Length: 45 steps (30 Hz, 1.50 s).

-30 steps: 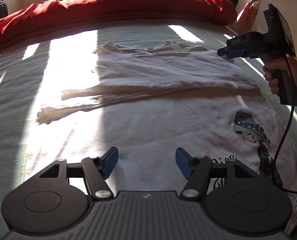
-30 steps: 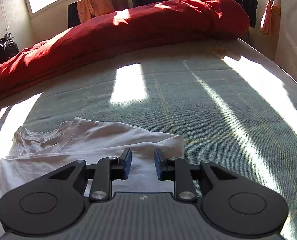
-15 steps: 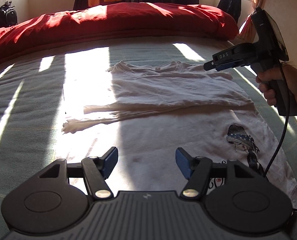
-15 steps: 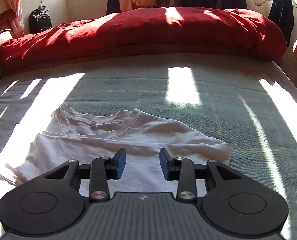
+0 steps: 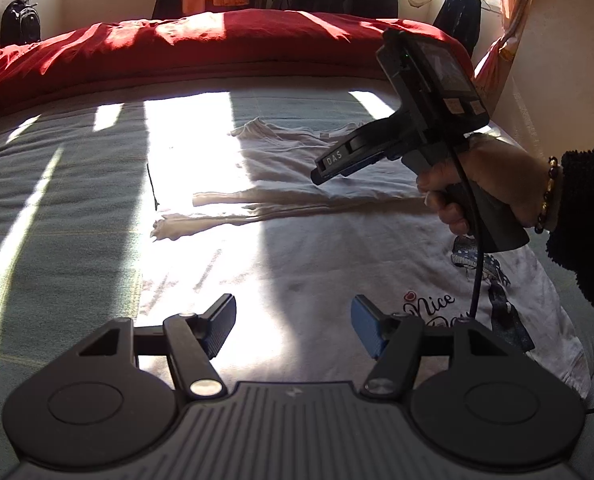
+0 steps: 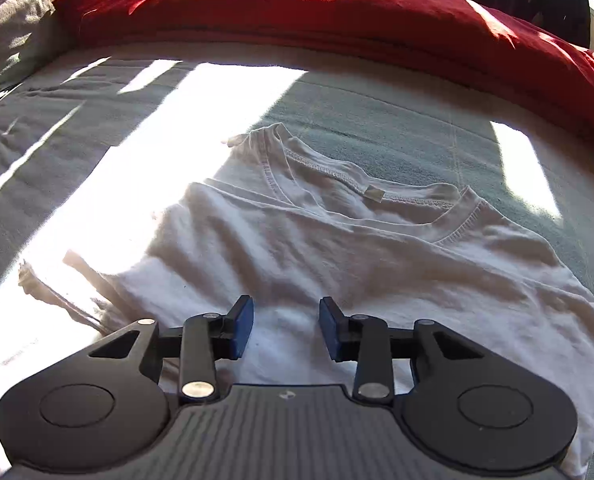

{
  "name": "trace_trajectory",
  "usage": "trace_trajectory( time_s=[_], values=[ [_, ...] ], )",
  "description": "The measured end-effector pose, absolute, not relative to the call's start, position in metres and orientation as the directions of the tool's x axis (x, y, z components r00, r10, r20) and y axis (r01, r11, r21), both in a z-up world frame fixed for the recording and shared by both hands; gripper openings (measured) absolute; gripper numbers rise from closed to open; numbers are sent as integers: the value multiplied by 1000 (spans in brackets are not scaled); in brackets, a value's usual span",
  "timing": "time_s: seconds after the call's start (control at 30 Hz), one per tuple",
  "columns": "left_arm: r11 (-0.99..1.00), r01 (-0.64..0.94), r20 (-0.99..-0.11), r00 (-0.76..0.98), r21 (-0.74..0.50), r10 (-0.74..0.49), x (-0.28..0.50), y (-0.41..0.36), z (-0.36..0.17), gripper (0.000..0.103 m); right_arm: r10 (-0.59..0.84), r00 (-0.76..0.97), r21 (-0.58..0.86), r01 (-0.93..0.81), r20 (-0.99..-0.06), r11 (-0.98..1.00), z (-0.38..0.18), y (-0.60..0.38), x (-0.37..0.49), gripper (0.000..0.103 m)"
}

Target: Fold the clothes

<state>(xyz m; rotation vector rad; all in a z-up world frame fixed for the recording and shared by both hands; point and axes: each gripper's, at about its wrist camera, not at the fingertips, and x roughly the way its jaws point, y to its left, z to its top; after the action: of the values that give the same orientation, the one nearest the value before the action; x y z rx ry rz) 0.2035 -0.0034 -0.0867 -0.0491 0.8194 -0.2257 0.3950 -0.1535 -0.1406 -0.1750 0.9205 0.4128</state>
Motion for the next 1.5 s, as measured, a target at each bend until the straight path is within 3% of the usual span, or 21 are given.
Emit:
trace_trajectory(
  time_s=[0.13,0.33,0.43,0.5,0.73,1.1,1.23,1.5],
  values=[
    [971,176,-707,666,-163,-239,196,5,-87,64,314,567,23,-461,-762,887,-119,-129,392,41],
    [978,148,-748,630,-149,-209,190,18,-92,66,234,509,9,-406,-829,914,-158,-85,411,43],
    [977,157,-749,629,-141,-209,183,24,-88,66,334,436,134,-429,-835,893,-146,-93,406,47],
    [981,156,-743,641,-119,-192,177,26,-82,66,369,436,172,-429,-821,887,-128,-107,396,46],
    [977,195,-723,663,-86,-196,164,11,-58,66,271,522,89,-348,-809,933,-74,-189,341,47],
    [967,254,-703,684,-18,-193,173,-36,-20,67,204,531,154,-138,-822,978,-87,-297,262,53],
    [982,190,-746,652,-7,-132,188,-49,-47,69,239,523,247,-55,-818,967,-112,-312,242,55],
    [986,166,-852,519,13,-76,167,-58,-129,68,177,567,230,23,-804,973,-150,-315,199,56]
  ],
)
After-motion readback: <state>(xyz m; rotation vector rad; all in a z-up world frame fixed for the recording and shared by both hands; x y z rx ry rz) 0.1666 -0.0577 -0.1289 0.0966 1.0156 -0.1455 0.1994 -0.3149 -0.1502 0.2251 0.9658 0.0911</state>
